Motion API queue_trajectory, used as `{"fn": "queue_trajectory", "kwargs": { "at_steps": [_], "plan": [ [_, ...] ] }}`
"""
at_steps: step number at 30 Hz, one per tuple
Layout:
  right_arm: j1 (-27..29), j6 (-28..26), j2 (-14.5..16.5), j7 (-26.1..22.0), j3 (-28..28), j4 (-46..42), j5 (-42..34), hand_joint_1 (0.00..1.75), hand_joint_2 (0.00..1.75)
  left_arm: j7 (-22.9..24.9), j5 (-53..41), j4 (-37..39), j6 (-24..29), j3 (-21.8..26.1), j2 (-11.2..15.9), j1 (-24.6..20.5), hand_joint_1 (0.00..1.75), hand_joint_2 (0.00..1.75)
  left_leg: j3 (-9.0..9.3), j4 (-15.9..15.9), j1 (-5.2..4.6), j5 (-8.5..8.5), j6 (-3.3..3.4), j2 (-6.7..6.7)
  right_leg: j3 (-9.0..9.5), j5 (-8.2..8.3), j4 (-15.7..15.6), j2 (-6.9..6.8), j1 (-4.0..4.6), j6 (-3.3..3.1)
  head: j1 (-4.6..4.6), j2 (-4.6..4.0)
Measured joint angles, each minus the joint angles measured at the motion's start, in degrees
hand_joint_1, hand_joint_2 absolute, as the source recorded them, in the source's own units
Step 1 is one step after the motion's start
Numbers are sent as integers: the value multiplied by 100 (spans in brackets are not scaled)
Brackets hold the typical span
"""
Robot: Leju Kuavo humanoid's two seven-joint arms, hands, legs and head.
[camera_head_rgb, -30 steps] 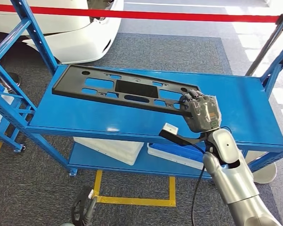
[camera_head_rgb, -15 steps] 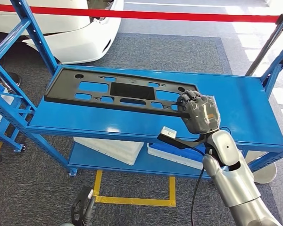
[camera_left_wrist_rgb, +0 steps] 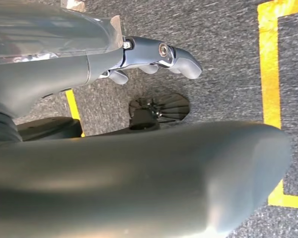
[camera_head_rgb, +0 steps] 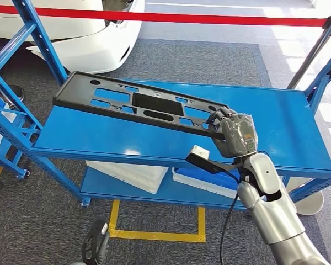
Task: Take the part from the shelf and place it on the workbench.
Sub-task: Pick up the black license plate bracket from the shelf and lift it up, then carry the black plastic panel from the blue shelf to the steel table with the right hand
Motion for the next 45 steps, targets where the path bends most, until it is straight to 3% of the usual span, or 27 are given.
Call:
{"fn": "queue_trajectory", "kwargs": {
  "at_steps": [9,14,15,17,19,20,21,22,25,27,30,32,35,36,37,38,41,42,45],
  "plan": [
    [5,16,9,38,-29,7,-170,175,175,64,-6,0,42,75,0,-5,0,0,-15,31,-21,-8,15,0,-2,12,-1,-2,-24,22,-2,1],
    [6,15,10,38,-36,5,-181,175,175,64,-6,0,38,86,-4,-11,0,0,-30,26,-22,34,102,5,-10,48,-12,2,-36,97,-4,1],
    [6,15,10,38,-45,4,-182,175,175,63,-6,0,38,87,-7,-16,0,0,-24,-6,-4,70,133,13,-31,1,32,3,-34,120,0,1],
    [2,15,9,38,-67,5,-185,175,175,60,-7,0,35,90,-14,-30,0,0,-24,-64,40,132,177,31,-197,-290,428,2,-38,156,17,1],
    [7,18,9,38,-78,14,-189,175,175,59,-9,0,35,92,-15,-33,0,0,-48,-68,53,157,186,38,-519,-680,1222,-1,-67,201,30,1],
    [16,21,9,38,-79,22,-191,175,175,60,-11,0,36,93,-15,-30,0,0,-57,-63,57,163,180,40,-644,-773,1532,-2,-84,225,30,1],
    [24,25,9,39,-80,31,-192,175,175,61,-13,0,35,95,-15,-28,0,0,-66,-55,64,169,172,39,-684,-757,1653,-3,-98,248,28,1],
    [28,28,9,40,-81,39,-192,175,175,62,-14,0,35,97,-15,-28,0,0,-72,-43,74,172,164,37,-610,-633,1525,-4,-111,266,29,1],
    [13,33,10,43,-89,46,-194,175,175,65,-15,0,33,99,-19,-37,0,0,-101,14,101,167,96,26,-69,-78,398,3,-129,287,34,1],
    [-2,42,11,45,-92,52,-199,175,175,73,-16,0,34,100,-20,-44,0,0,-174,47,89,196,7,17,32,27,75,16,-113,240,34,1],
    [-3,67,11,54,-102,57,-202,175,175,101,-17,0,33,106,-22,-38,0,0,-286,68,89,232,-111,15,-74,70,71,9,-102,111,27,1],
    [-12,80,15,55,-110,57,-206,175,175,109,-19,0,32,115,-22,-41,0,0,-426,336,96,-34,-152,24,-159,147,54,-14,-112,-9,17,1],
    [-17,92,20,58,-118,62,-218,175,175,126,-25,0,29,133,-22,-45,0,0,-789,1424,97,-721,-172,30,-326,266,54,-43,-78,-114,9,1],
    [-16,96,20,59,-119,68,-220,175,175,131,-26,0,28,140,-22,-45,0,0,-814,1648,94,-819,-169,30,-381,308,56,-48,-62,-120,10,0],
    [-16,100,21,60,-120,75,-221,175,175,133,-28,0,28,145,-22,-45,0,0,-733,1651,90,-815,-159,30,-433,350,59,-49,-49,-118,10,-1],
    [-16,103,21,61,-122,81,-226,175,175,134,-30,0,28,148,-22,-50,0,0,-536,1418,84,-721,-140,30,-482,394,62,-48,-40,-110,9,-1],
    [-28,105,22,56,-149,87,-280,175,175,132,-32,0,27,150,-22,-90,0,0,229,224,57,-363,-64,30,-605,530,76,-43,-16,-54,13,1],
    [-35,107,22,54,-160,88,-297,175,175,130,-33,0,26,151,-22,-100,0,0,331,24,44,-310,-40,28,-638,578,79,-44,-12,-25,14,1],
    [-36,116,19,48,-173,94,-310,175,175,134,-35,2,20,156,-24,-83,0,0,263,-13,17,-198,59,32,-701,688,65,-40,-31,87,13,0]
  ]
}}
